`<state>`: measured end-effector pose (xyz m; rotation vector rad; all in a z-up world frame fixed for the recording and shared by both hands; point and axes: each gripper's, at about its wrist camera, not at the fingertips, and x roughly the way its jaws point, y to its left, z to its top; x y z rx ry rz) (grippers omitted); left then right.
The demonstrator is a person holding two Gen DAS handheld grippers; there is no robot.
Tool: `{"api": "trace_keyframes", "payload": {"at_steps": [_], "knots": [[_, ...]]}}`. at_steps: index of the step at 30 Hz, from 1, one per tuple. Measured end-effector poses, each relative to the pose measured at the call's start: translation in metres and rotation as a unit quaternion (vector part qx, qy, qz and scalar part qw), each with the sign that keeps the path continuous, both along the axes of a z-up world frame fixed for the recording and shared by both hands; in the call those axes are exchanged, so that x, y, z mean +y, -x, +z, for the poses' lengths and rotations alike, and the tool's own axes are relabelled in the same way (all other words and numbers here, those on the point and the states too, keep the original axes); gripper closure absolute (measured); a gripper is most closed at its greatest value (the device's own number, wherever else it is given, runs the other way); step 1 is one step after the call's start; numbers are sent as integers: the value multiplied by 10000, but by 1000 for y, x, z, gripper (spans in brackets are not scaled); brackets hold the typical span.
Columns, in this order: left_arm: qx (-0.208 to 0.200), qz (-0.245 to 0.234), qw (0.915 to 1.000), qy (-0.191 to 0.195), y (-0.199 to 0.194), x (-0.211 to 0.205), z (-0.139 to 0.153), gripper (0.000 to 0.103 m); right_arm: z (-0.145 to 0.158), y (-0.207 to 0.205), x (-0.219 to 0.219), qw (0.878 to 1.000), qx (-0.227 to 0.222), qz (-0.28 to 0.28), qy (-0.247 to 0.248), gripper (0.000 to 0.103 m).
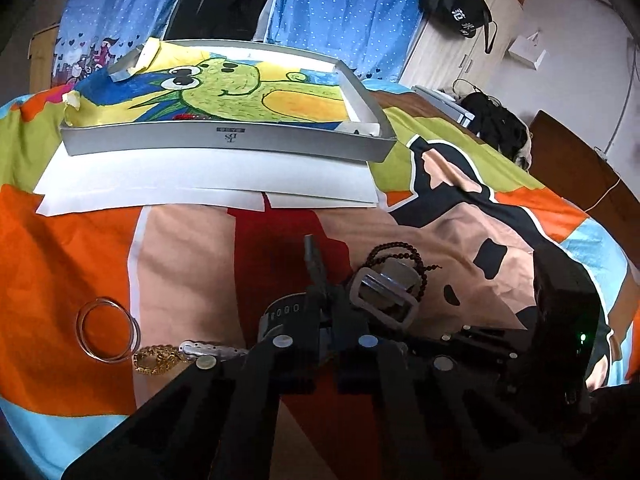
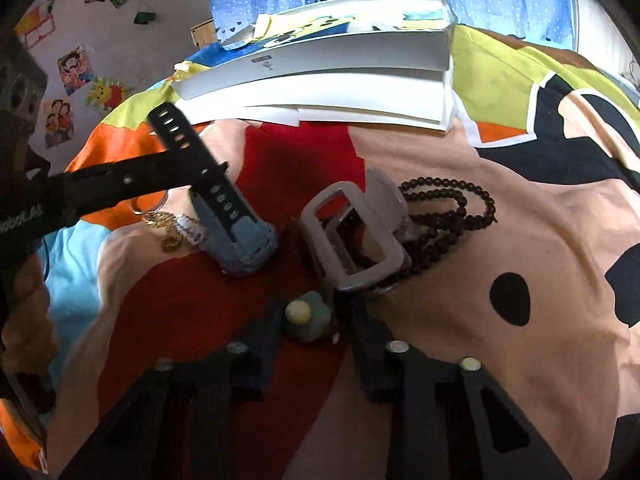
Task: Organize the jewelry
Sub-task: 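Grasp the blue watch with the left tool while the right tool grasps the green-bead pendant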
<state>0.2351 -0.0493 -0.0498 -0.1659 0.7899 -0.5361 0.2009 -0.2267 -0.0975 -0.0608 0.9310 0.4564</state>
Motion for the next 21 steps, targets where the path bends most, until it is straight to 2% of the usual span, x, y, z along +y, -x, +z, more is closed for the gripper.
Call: {"api": "trace_keyframes", "payload": {"at_steps": [7, 12, 17, 21], "knots": [[17, 74, 9999, -75, 6, -1, 4, 102, 8, 12, -5, 9995, -108, -58, -279, 78], [-73, 71, 9998, -146, 14, -3, 19, 102, 29, 26, -8, 9989, -330, -51, -341, 78], [-205, -21, 9998, -76, 19, 1, 44, 102, 65, 33, -10, 9959, -826, 3, -362, 78], [-357, -49, 9993, -21, 10, 4, 73, 102, 93, 20, -3, 9913, -1271, 56, -345, 78]]}}
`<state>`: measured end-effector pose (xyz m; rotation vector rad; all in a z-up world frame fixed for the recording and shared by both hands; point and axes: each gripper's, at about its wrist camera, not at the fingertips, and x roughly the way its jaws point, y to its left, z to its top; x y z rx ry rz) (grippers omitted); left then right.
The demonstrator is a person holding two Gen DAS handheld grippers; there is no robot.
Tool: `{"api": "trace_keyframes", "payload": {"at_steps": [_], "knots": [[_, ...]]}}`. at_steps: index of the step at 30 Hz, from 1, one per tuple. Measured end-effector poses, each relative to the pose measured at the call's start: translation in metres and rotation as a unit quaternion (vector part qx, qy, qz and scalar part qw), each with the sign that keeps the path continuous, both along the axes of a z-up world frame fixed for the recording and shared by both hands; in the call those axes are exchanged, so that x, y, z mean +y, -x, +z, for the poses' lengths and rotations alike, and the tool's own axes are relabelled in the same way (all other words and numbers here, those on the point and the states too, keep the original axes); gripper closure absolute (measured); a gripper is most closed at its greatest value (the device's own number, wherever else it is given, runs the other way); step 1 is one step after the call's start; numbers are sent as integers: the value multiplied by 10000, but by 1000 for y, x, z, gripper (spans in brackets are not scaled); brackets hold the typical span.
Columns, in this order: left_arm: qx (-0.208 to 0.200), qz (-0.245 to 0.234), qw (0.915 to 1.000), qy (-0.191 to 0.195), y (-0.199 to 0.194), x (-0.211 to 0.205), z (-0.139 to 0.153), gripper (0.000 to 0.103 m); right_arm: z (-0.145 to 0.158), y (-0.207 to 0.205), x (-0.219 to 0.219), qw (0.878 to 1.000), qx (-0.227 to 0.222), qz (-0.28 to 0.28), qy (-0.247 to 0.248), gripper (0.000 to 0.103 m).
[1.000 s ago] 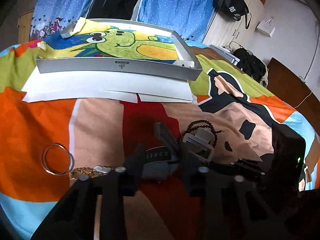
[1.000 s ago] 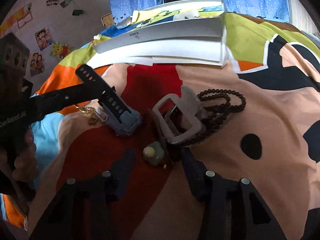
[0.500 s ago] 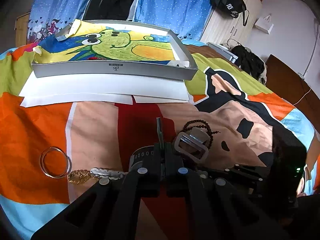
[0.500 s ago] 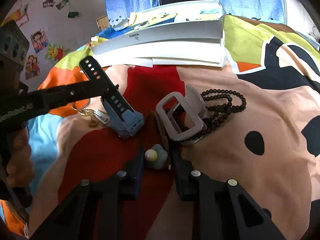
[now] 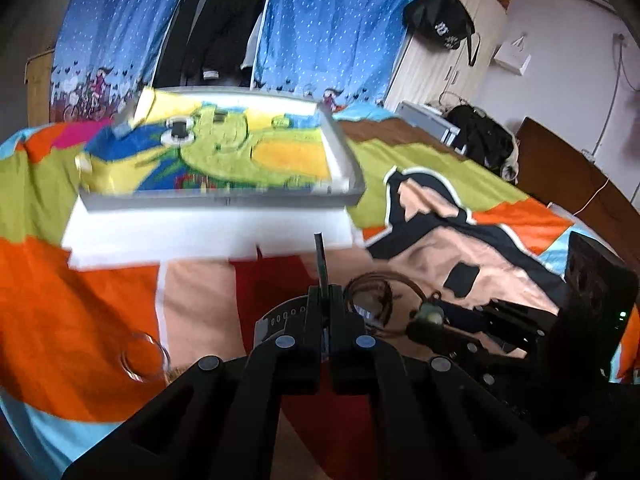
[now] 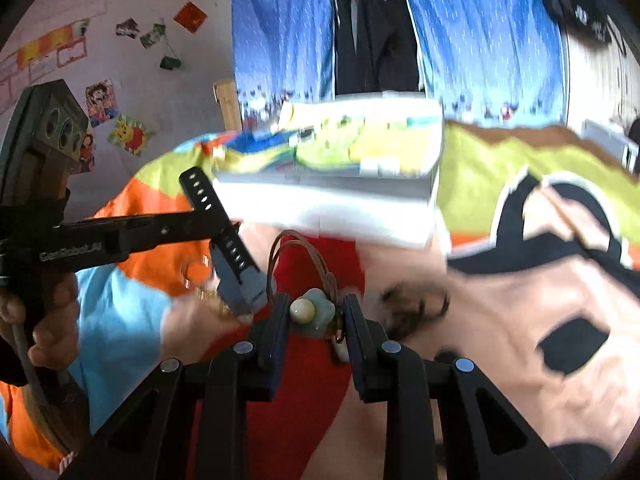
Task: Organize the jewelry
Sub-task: 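Grasp the blue watch with the left tool while the right tool grasps the green-bead pendant, then lower watch and pendant into the white tray and open both tools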
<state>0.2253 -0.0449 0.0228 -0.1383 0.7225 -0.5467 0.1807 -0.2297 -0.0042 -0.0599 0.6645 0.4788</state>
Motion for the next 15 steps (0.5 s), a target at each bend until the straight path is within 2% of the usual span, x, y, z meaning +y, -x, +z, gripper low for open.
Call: {"api": "trace_keyframes", "payload": {"at_steps": [6, 9, 15], "knots": [[-353, 313, 9989, 52, -39, 18, 40, 102, 29, -52, 5, 9990, -351, -116, -232, 78], [-537, 496, 9973, 57, -65, 26, 53, 102, 38, -84, 7, 9984, -367, -182, -391, 78], [-592, 773, 9952, 127, -119, 43, 49, 102, 29, -152, 16, 9976, -90, -323, -606, 78]]}}
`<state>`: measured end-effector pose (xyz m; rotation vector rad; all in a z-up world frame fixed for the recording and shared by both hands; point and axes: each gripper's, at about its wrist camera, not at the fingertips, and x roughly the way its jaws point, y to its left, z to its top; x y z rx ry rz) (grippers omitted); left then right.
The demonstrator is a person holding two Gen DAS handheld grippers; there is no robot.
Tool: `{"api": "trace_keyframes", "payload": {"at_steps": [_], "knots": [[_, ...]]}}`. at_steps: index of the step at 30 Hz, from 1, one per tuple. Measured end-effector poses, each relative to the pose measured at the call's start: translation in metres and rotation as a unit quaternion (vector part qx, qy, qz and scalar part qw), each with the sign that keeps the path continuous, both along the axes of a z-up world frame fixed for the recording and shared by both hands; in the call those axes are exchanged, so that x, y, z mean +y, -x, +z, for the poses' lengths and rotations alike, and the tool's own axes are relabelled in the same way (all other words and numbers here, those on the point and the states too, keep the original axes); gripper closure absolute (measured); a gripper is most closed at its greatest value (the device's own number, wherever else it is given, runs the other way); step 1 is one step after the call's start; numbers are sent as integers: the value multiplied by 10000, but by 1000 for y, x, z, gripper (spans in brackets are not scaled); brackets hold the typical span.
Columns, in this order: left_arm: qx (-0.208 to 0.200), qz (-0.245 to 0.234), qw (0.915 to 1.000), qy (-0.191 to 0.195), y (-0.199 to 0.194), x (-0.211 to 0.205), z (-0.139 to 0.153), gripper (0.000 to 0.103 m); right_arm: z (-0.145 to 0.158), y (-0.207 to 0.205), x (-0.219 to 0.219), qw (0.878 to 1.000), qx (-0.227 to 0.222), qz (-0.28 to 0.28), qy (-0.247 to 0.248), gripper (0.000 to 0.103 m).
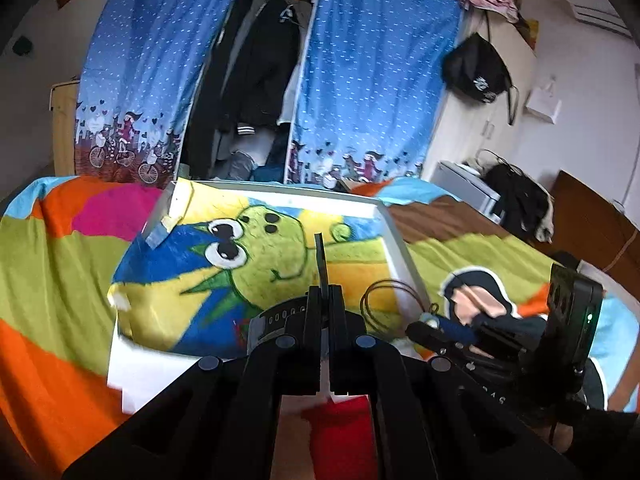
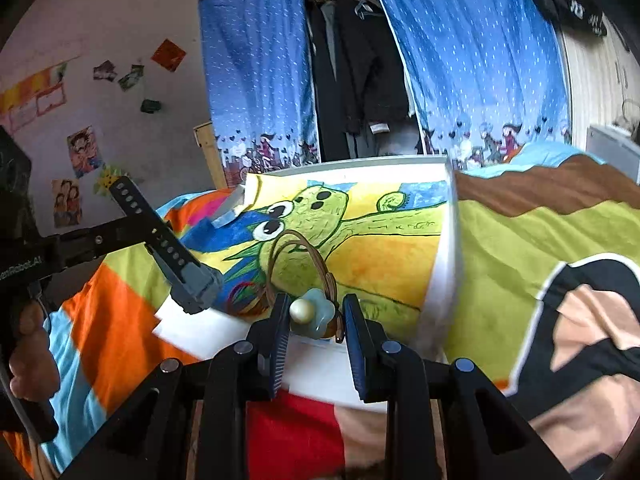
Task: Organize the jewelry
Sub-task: 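Lower watch and pendant into the white tray and open both tools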
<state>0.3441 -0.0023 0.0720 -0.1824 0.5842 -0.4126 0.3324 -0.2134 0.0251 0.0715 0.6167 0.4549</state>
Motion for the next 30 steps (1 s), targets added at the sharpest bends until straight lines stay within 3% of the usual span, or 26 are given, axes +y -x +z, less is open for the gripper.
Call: {"api": "trace_keyframes", "payload": {"at_steps": [9, 13, 14, 17, 18, 19, 21, 22, 28, 30], "knots": [[504, 294, 9978, 328, -49, 23, -50, 102, -32, -36, 10, 9992, 365, -105, 159, 78], [432, 376, 9979, 286, -50, 27, -49, 102, -38, -41, 14, 9987, 350, -171, 336, 75], [424, 372, 9981, 252, -50, 27, -48, 102, -39, -41, 14, 9986, 335, -180, 361, 74], [400, 460, 9980, 159, -48, 24, -48, 99, -39, -41, 15, 9984, 294, -235, 412, 50], [422, 436, 9981, 144, -48, 23, -48, 94, -38, -41, 15, 9984, 258, -253, 434, 42], [452, 420, 9980, 107, -48, 21, -48, 89, -37, -40, 15, 9984, 228, -268, 447, 41], [474, 529, 9975, -5, -46, 21, -47, 50, -35, -38, 13, 9981, 186, -317, 498, 41], [427, 633, 9971, -24, -43, 22, -46, 44, -33, -37, 13, 9979, 166, -359, 521, 41], [169, 899, 9957, -118, -24, 27, -32, 39, -14, -22, 0, 9970, -49, -650, 417, 23], [11, 1033, 9945, -195, -12, 27, -25, 24, -3, -12, -4, 9968, -184, -707, 325, 18]]}}
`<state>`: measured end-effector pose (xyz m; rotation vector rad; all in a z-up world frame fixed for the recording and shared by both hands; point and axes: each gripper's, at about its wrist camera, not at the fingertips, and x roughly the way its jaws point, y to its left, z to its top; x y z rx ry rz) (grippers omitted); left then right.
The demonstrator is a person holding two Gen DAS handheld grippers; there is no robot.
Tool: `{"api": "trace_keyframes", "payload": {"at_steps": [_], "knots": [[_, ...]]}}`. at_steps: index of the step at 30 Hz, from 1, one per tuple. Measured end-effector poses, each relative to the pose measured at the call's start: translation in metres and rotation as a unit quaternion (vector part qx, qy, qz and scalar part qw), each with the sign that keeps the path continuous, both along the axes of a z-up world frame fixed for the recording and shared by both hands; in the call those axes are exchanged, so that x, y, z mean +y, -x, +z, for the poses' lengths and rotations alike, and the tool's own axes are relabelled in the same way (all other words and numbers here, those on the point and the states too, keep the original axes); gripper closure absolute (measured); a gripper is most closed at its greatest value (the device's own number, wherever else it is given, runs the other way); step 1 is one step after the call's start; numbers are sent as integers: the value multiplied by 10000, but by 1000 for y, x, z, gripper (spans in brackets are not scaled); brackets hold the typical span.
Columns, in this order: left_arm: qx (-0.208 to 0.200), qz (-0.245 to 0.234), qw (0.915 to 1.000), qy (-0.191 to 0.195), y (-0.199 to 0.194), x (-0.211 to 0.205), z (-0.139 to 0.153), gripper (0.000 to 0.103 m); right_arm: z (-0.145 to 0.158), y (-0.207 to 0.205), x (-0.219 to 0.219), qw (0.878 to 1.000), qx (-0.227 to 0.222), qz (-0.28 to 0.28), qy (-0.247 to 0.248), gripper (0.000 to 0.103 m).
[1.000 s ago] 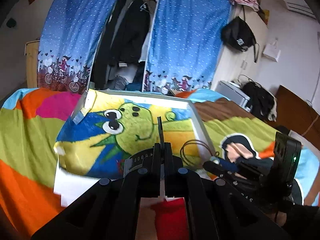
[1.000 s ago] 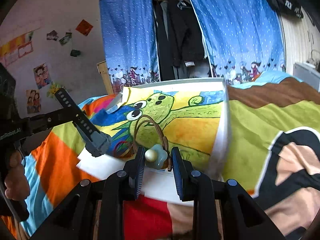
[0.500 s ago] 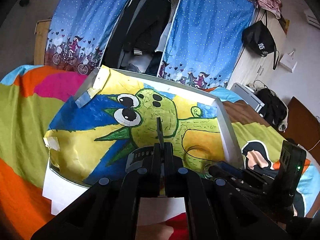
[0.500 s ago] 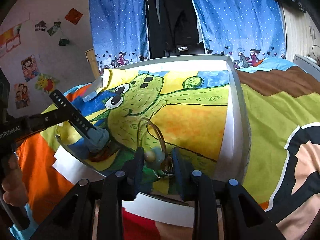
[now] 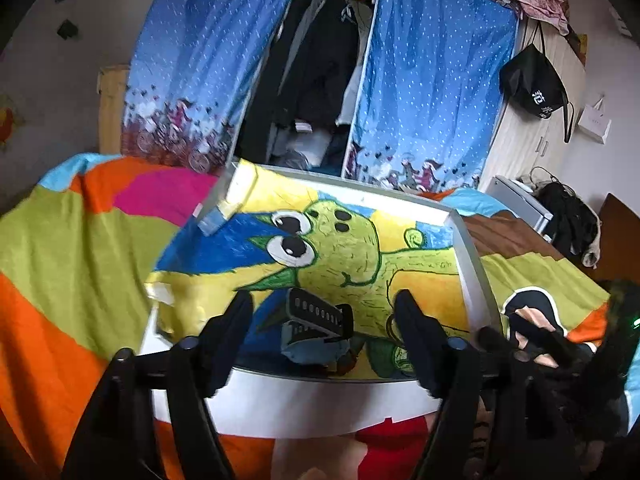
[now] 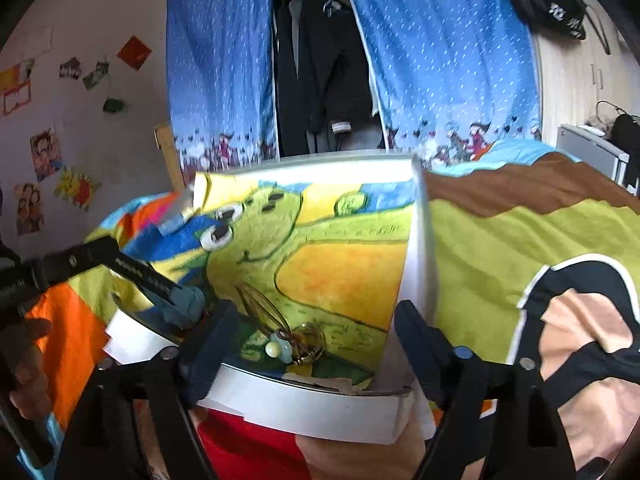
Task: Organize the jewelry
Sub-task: 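Lower watch and pendant into the white tray and open both tools, then move both tools back over the remaining jewelry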
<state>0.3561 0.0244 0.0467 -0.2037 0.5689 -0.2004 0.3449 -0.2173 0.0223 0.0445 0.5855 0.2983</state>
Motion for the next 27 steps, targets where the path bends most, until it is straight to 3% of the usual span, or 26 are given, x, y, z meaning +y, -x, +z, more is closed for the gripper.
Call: {"api": "trace_keyframes", "payload": {"at_steps": [3, 6, 17, 27], "knots": [[-339, 212, 9991, -135, 23, -2, 13, 8, 19, 17, -5, 9996, -248, -52, -91, 0], [-628, 255, 9975, -206, 44, -4, 26, 2, 36, 38, -12, 9984, -537, -104, -158, 0], [-1227, 215, 9915, -365, 138, -14, 59, 1, 92, 141, -30, 9877, -1519, -358, -1, 0], [-976, 4, 9931, -651, 208, -30, 41, 1, 92, 223, -30, 9843, -1712, -417, 71, 0]]}}
